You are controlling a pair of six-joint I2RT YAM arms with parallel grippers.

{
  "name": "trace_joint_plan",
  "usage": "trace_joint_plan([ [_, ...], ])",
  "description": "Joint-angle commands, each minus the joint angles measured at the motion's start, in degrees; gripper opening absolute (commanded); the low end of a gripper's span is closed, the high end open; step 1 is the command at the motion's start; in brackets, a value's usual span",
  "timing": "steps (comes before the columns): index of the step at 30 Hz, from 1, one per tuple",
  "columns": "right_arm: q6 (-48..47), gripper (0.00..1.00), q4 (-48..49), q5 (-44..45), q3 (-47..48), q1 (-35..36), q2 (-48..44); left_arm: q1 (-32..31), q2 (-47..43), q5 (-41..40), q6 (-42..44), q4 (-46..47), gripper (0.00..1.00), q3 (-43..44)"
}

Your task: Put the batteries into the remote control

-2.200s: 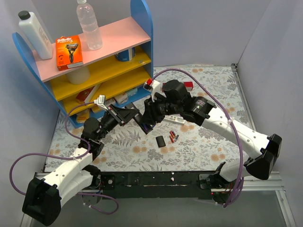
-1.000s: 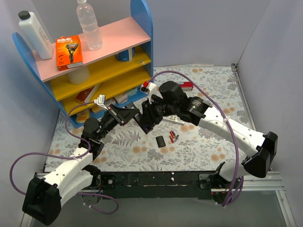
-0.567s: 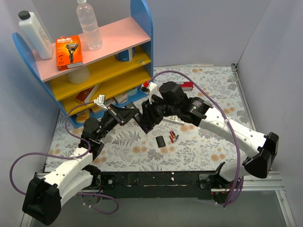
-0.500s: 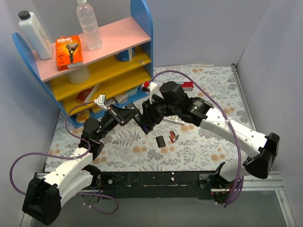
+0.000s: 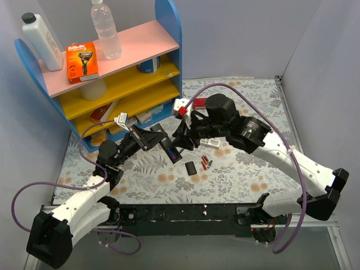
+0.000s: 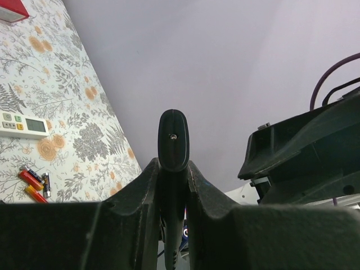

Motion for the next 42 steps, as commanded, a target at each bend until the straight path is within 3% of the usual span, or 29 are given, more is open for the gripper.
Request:
trace_joint_plan([
  [1, -17.8, 0.44, 1.5, -6.2, -3.0, 0.1, -4.5, -0.1, -0.4, 3.4, 0.3, 1.7, 0.00, 3.1],
  [9, -31.1, 0.45, -0.7, -11.2, -3.8, 0.3, -4.4, -0.2, 0.7, 7.1, 1.2, 0.3, 0.00, 5.7],
  [42, -35.6, 0.29, -2.8, -11.2, -3.8, 1.7, -0.4, -0.1, 3.9, 10.6, 1.1, -0.1, 0.00, 9.3],
])
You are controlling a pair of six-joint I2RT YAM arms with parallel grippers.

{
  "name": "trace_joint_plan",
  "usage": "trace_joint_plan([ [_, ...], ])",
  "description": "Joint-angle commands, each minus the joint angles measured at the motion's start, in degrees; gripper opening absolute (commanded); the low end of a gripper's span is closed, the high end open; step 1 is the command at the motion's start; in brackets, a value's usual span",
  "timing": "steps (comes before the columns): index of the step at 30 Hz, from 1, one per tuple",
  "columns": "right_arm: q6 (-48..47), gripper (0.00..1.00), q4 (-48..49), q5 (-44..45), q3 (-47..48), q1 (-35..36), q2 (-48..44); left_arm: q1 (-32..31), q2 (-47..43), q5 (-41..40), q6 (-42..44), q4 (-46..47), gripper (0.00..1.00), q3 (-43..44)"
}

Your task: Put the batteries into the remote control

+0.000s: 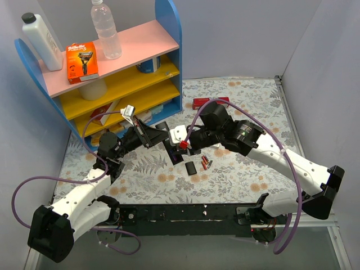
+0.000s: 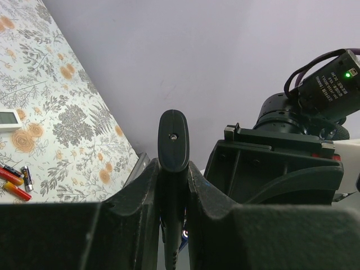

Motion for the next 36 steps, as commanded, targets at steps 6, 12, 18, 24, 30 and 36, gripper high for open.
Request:
trace_joint_plan([
  [6, -1.5, 0.24, 0.5, 1.7, -1.1, 0.7, -0.2, -0.2, 0.6, 0.6, -3.7, 4.6, 0.00, 2.9],
  [12, -2.8, 0.21, -1.0, 4.0, -2.6, 1.6, -0.3, -0.2, 0.5, -0.3, -5.4, 5.4, 0.00, 4.0],
  [18, -3.2, 0.20, -1.4, 6.0, -5.1, 2.6, -0.9, -0.1, 0.1, -2.2, -8.7, 7.8, 0.00, 4.3],
  [24, -3.2, 0.19, -1.6, 7.6, -7.7, 3.5, -1.6, -0.1, -0.4, -3.4, -9.1, 7.5, 0.00, 6.0],
  [30, -3.0, 0.19, -1.0, 9.8, -11.2, 3.8, -2.4, -0.2, -0.6, -3.0, -8.9, 7.9, 0.00, 6.8],
  [36, 1.1, 0.20, 1.2, 8.3, -12.1, 3.8, -3.0, -0.1, -1.2, -2.3, -4.1, 2.8, 0.00, 6.8],
])
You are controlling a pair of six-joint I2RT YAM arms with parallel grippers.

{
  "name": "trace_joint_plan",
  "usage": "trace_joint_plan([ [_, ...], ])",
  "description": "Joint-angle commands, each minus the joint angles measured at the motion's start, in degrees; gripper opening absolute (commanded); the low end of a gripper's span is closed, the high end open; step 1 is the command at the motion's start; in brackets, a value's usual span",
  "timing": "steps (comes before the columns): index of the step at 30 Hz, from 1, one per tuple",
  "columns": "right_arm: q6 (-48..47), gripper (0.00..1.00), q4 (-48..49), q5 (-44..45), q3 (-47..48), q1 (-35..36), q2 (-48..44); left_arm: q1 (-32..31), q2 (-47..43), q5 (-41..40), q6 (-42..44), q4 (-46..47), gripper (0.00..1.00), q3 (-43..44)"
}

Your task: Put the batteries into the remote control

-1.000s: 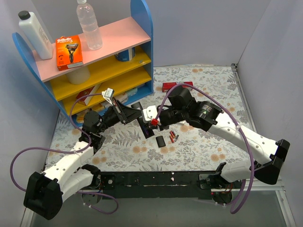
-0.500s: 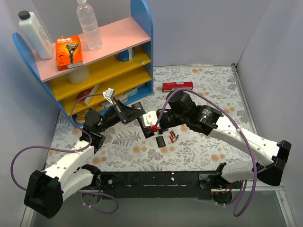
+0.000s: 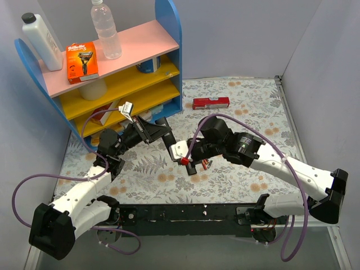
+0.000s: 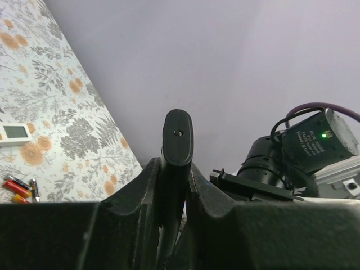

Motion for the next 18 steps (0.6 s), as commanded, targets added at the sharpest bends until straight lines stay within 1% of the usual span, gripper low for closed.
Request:
trace_joint_plan([
  [1, 5.0, 0.21, -3.5, 1.5, -1.5, 0.0, 1.8, -0.8, -3.4, -1.0, 1.5, -1.1, 0.00, 4.9],
  [2, 6.1, 0.23, -3.0, 0.6, -0.5, 0.0, 1.7, -0.7, -4.0, -2.0, 4.5, -4.4, 0.00, 4.5],
  [3, 7.3, 0.27, -2.2, 0.4, -0.4, 0.0, 1.6, -0.7, -5.4, -4.5, 7.2, -9.2, 0.00, 4.1],
  [4, 10.5, 0.31, 0.0, 0.4, -0.3, 0.0, 1.2, -0.7, -6.0, -6.2, 13.3, -12.1, 0.00, 3.7],
  [5, 11.9, 0.34, 0.7, 0.3, -0.3, 0.0, 1.1, -0.7, -6.7, -8.0, 15.9, -15.5, 0.00, 3.0],
  [6, 13.5, 0.43, 1.2, 0.7, -0.3, 0.0, 1.0, -0.7, -7.9, -10.6, 18.2, -21.4, 0.00, 2.6],
  [7, 17.0, 0.49, 2.2, 1.2, -0.3, 0.1, 1.2, -0.7, -8.6, -15.3, 22.1, -24.2, 0.00, 2.3],
  [8, 19.1, 0.55, 2.4, 3.1, -0.2, -0.1, 1.5, -0.7, -9.3, -18.3, 23.2, -26.5, 0.00, 1.2],
  [9, 21.0, 0.64, 2.5, 4.3, -0.1, -0.2, 1.8, -0.7, -10.7, -21.1, 24.1, -30.8, 0.00, 0.7],
  [10, 25.4, 0.67, 2.7, 5.6, -0.2, -0.3, 2.6, -0.7, -11.5, -26.5, 24.7, -33.0, 0.00, 0.2],
  [11, 27.7, 0.71, 3.2, 7.6, -0.4, -1.1, 3.1, -0.7, -12.0, -28.9, 25.4, -36.6, 0.00, -0.9],
  [13, 31.9, 0.71, 4.6, 8.0, -2.2, -2.7, 4.5, -0.8, -13.6, -33.2, 25.3, -40.9, 0.00, -1.8],
  [14, 36.4, 0.71, 5.7, 9.7, -2.8, -4.3, 5.2, -0.8, -14.2, -36.8, 25.3, -43.3, 0.00, -2.3],
  [15, 39.8, 0.71, 5.5, 11.7, -3.0, -5.2, 6.0, -0.7, -14.8, -38.2, 25.0, -44.5, 0.00, -3.2],
  [16, 42.7, 0.71, 4.7, 13.8, -2.3, -5.9, 8.3, -0.8, -16.0, -39.2, 24.6, -45.7, 0.00, -3.6],
  [17, 47.9, 0.71, 2.4, 17.3, -1.6, -7.0, 9.7, -0.8, -16.6, -40.3, 24.6, -46.8, 0.00, -4.1],
  [18, 50.1, 0.71, 0.6, 19.4, -0.8, -7.1, 11.0, -0.8, -17.2, -40.5, 24.7, -47.1, 0.00, -4.9],
])
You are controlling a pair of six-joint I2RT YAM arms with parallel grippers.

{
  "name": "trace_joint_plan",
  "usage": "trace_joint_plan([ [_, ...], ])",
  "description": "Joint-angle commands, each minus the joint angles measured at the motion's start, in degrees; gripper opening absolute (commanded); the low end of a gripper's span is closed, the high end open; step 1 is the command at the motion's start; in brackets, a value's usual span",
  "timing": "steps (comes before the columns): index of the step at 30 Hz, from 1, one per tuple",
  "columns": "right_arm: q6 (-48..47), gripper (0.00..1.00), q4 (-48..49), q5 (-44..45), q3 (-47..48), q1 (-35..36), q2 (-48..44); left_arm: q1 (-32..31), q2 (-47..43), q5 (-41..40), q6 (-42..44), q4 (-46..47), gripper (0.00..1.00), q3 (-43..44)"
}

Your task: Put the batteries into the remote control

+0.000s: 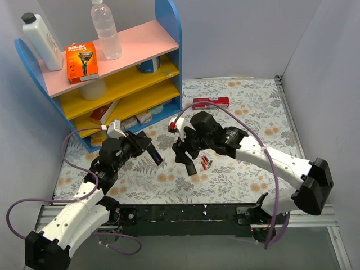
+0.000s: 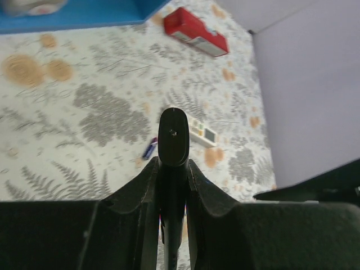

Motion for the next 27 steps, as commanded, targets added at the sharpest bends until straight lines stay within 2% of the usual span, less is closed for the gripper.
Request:
trace_joint_plan([
  [1, 19.4, 0.71, -3.4, 12.6, 3.0, -2.5, 7.3, -0.1, -3.6, -9.7, 1.9, -9.1, 0.00, -2.3],
  [6, 36.8, 0.66, -3.8, 21.6, 3.2, -2.4, 12.0, -0.2, -6.0, -10.4, 2.2, -11.2, 0.00, -2.9],
  [10, 45.7, 0.63, -3.6, 26.9, 3.4, -2.2, 18.1, -0.2, -6.5, -10.0, 2.6, -11.6, 0.00, -3.1],
  [14, 53.5, 0.61, -7.8, 37.9, 7.1, -1.1, 24.0, -0.2, -7.7, -9.6, 3.0, -11.7, 0.00, -3.7],
  [20, 64.6, 0.56, -15.9, 42.1, 16.5, -1.1, 32.8, -0.1, -9.4, -9.6, 4.3, -11.6, 0.00, -4.9],
  [27, 71.6, 0.50, -16.0, 43.2, 18.8, -1.1, 35.8, -0.1, -11.7, -9.7, 5.7, -11.5, 0.00, -5.7],
])
